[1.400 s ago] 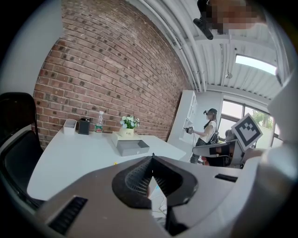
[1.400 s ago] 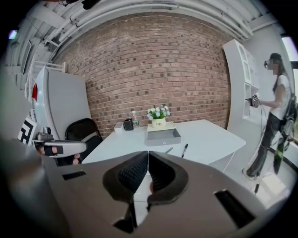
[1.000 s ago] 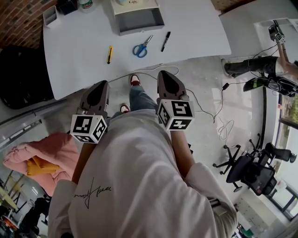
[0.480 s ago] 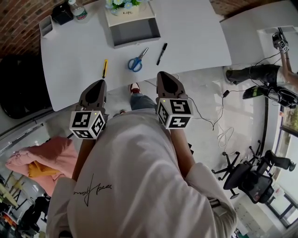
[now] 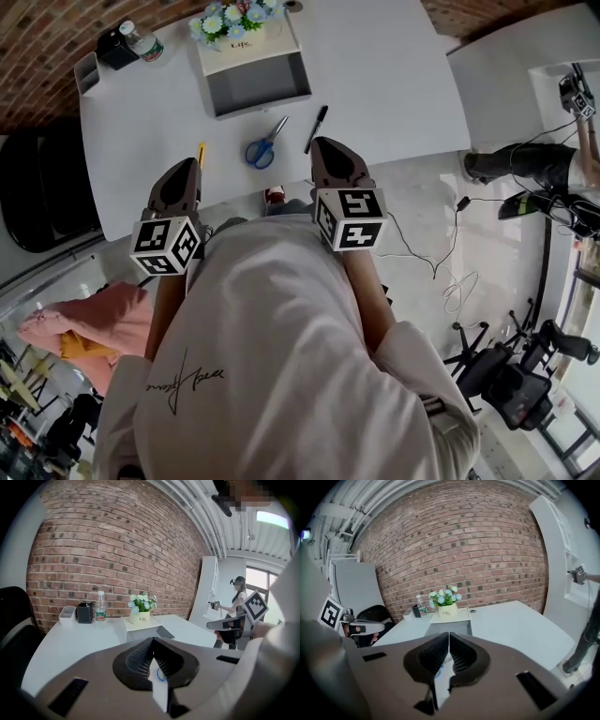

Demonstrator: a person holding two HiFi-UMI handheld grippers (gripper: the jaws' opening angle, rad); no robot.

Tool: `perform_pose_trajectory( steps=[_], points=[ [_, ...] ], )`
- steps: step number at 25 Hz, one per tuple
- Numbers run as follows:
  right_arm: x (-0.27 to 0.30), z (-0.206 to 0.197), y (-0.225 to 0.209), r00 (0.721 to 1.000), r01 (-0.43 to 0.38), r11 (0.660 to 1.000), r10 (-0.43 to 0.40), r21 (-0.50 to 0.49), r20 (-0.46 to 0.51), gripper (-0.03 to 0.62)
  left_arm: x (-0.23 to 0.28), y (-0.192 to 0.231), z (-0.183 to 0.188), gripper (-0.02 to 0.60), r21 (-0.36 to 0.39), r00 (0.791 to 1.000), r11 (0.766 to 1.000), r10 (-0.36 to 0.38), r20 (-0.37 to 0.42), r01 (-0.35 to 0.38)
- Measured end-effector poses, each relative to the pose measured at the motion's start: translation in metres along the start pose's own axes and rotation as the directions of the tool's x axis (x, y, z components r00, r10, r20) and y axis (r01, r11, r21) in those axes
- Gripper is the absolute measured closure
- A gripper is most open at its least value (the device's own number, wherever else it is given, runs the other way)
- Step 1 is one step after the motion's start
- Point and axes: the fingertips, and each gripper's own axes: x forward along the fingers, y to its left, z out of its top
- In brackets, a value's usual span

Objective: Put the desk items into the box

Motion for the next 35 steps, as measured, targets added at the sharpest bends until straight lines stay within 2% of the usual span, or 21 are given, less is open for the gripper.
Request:
perform_pose_trajectory(
  steps=[7,14,20,25,28,29,35],
  points=[
    [0.044,-0.042,-0.048,0.993,0.032,0.999,-0.027,0.041,-0.114,0.566,0.016,0.002,0.004,0.575,-0.008,0.998,0.998,0.062,-0.007,-0.062],
    [0.072,-0.064,-0.059,0.983,0.049,0.992,-0.028,0.113,-0.181,0.566,0.02,0.002,0.006,0.575,-0.011,0.996,0.996,0.087,-0.021,-0.087],
    [0.091,-0.085,-0.076,0.965,0.14,0.976,-0.096,0.166,-0.245,0.563,0.024,0.0,0.006,0.575,-0.02,0.996,0.996,0.084,-0.039,-0.085],
    [0.103,-0.103,-0.083,0.95,0.173,0.967,-0.114,0.188,-0.29,0.558,0.026,0.006,0.001,0.575,-0.05,0.996,0.996,0.076,-0.048,-0.078],
    [0.112,-0.107,-0.082,0.947,0.178,0.963,-0.111,0.203,-0.302,0.518,0.034,0.012,0.001,0.575,-0.042,0.997,0.997,0.055,-0.058,-0.057],
    [0.115,-0.108,-0.08,0.945,0.179,0.963,-0.111,0.203,-0.308,0.5,0.037,0.013,0.002,0.575,-0.032,0.997,0.998,0.048,-0.063,-0.05],
    [0.125,-0.122,-0.079,0.917,0.23,0.958,-0.153,0.174,-0.367,0.499,0.048,0.017,-0.001,0.575,-0.02,0.995,1.0,0.016,-0.103,-0.018]
  ],
)
